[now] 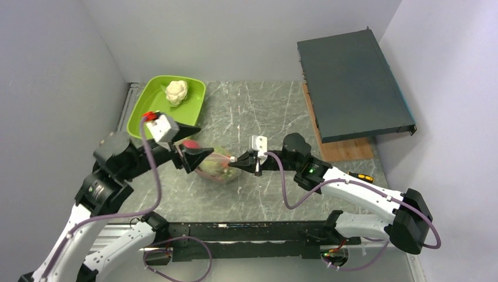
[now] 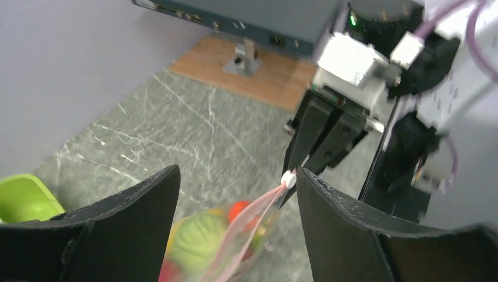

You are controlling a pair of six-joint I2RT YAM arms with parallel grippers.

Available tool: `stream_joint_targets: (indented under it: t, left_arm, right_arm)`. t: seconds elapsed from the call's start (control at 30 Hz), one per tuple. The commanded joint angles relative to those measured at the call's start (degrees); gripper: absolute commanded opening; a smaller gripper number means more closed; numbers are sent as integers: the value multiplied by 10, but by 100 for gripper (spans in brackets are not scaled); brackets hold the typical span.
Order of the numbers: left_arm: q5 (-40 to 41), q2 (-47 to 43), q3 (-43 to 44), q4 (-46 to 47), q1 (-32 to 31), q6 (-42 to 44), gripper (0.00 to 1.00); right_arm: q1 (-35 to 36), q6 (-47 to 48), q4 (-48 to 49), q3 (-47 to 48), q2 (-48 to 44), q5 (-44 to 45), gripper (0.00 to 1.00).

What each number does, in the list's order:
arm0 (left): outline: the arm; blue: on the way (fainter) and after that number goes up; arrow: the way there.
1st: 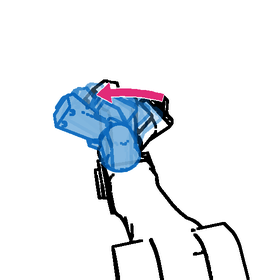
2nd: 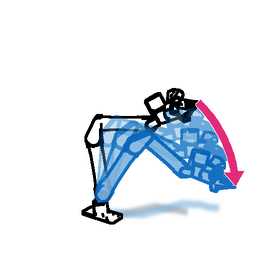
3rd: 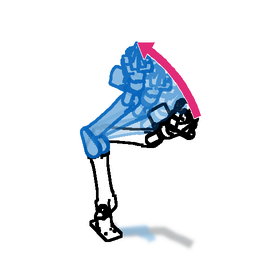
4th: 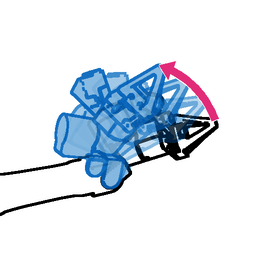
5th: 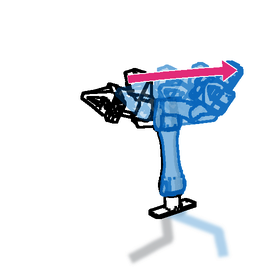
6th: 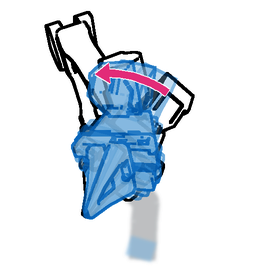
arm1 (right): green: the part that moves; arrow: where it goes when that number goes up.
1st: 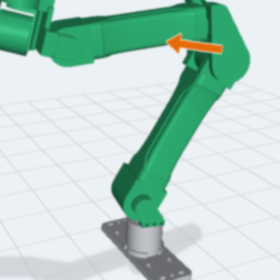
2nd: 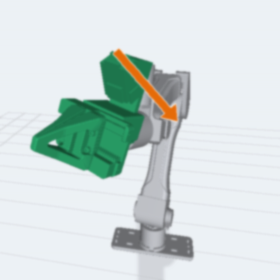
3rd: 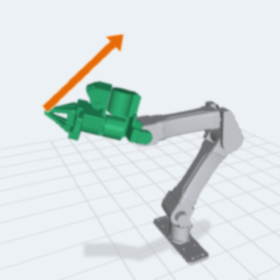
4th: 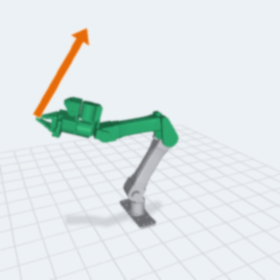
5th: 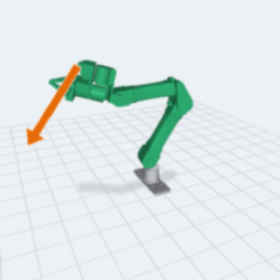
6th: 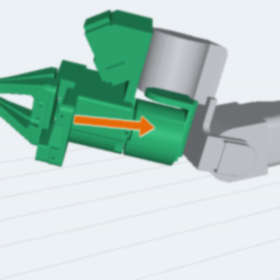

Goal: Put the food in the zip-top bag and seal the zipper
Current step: Adjust the zipper food storage bag at the center of the board.

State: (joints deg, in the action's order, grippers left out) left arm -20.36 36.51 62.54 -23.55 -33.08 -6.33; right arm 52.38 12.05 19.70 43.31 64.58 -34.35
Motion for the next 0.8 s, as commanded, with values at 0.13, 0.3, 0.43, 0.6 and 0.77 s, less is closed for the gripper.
stream_joint_targets:
  t: [0.13, 0.3, 0.43, 0.6, 0.77]
  left_arm:
    - [-217, 145, 97, -197, 0, 317, 80]
    - [-238, 186, 88, -218, 0, 325, 79]
    - [-243, 189, 59, -213, 0, 314, 71]
    - [-245, 179, 38, -201, 0, 295, 42]
    - [-208, 150, 14, -139, 0, 250, 9]
  right_arm:
    - [-23, 32, -46, 54, -8, -92, 0]
    - [-26, 16, -40, 53, -10, -89, 0]
    - [-29, 7, -37, 51, -15, -80, 0]
    - [-35, -36, -2, 39, -16, -61, 0]
    - [-39, -118, 62, 19, -3, -54, 26]
